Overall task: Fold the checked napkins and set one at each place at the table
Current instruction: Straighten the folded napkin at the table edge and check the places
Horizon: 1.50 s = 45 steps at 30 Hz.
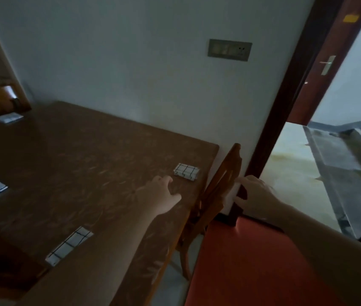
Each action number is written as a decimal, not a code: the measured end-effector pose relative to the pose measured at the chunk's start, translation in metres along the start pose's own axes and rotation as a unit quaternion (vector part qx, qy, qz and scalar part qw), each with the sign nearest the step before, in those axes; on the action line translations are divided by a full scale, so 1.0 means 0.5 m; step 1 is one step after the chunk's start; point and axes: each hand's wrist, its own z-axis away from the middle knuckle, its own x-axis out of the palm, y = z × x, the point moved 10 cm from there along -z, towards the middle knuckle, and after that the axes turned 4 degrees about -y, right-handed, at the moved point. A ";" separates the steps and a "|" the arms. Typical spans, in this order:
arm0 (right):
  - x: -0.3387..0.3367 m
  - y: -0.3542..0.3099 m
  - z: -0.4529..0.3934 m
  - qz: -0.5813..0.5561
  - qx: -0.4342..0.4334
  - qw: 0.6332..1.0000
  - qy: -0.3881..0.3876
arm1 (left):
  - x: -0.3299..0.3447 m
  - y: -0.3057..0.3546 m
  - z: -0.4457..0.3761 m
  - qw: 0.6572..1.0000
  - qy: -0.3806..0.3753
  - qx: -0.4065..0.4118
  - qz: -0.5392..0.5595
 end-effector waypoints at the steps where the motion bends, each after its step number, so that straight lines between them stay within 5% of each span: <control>1: -0.002 0.019 -0.028 0.000 -0.011 1.000 -0.001 | 0.003 0.009 -0.019 1.000 0.005 -0.010 0.005; 12: -0.004 0.163 -0.322 -0.025 -0.174 0.981 -0.078 | 0.067 0.095 -0.110 0.982 0.054 -0.180 -0.020; 24: 0.107 0.115 -0.631 0.046 -0.286 0.945 -0.154 | 0.154 0.030 -0.320 0.942 0.067 -0.317 0.084; 37: 0.294 -0.005 -0.833 0.009 -0.428 0.857 -0.286 | 0.245 -0.002 -0.366 0.827 0.118 -0.505 0.217; 45: 0.410 0.015 -0.823 -0.007 -0.347 0.858 -0.379 | 0.372 0.017 -0.466 0.780 0.105 -0.526 0.323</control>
